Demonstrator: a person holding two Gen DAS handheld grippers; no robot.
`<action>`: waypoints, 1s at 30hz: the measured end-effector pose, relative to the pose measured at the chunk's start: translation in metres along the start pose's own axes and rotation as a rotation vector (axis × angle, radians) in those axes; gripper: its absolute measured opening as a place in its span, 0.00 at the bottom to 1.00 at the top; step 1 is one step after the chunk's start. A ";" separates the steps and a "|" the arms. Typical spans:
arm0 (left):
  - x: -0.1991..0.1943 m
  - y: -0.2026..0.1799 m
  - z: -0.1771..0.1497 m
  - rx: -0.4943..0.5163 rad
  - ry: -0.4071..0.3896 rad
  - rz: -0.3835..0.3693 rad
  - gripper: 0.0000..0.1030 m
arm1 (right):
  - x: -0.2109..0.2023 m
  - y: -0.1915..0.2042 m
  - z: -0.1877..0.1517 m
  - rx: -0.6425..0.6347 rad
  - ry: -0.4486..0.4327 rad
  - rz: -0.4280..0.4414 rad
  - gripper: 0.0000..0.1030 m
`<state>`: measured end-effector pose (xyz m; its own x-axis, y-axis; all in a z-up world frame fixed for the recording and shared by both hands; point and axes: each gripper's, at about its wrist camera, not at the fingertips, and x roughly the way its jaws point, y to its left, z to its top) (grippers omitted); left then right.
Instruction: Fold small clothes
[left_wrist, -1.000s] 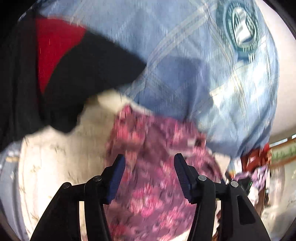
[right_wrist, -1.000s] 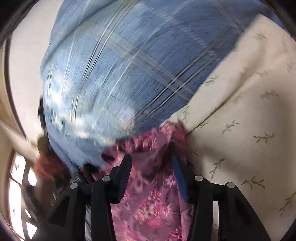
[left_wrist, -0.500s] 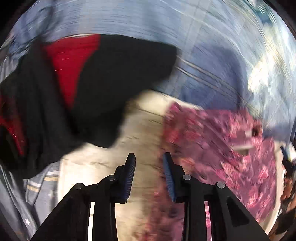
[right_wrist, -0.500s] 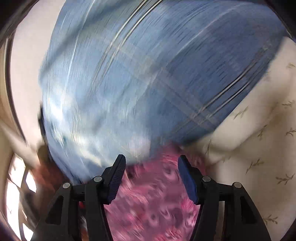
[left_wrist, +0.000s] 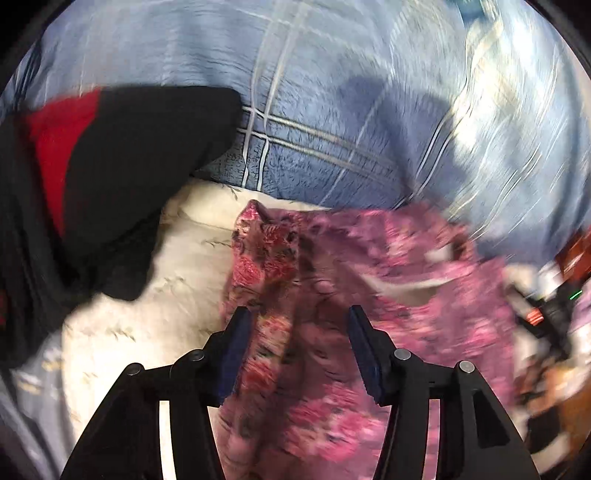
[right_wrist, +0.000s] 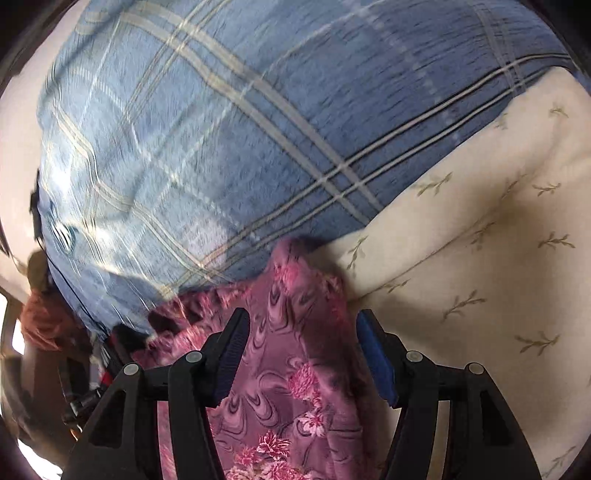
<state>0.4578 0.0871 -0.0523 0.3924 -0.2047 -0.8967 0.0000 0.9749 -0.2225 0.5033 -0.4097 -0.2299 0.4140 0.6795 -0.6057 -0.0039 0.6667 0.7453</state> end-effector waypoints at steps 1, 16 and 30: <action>0.006 -0.006 0.002 0.024 -0.002 0.049 0.52 | 0.002 0.001 -0.001 -0.022 0.011 -0.009 0.61; 0.041 0.021 0.016 -0.083 -0.020 0.093 0.07 | -0.006 0.018 0.002 -0.144 -0.080 -0.078 0.04; 0.037 0.031 0.010 -0.195 -0.010 -0.111 0.40 | 0.019 0.021 -0.003 -0.081 -0.019 -0.034 0.18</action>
<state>0.4813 0.1104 -0.0885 0.4093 -0.3075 -0.8590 -0.1340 0.9110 -0.3900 0.5085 -0.3823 -0.2263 0.4326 0.6502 -0.6246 -0.0622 0.7126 0.6988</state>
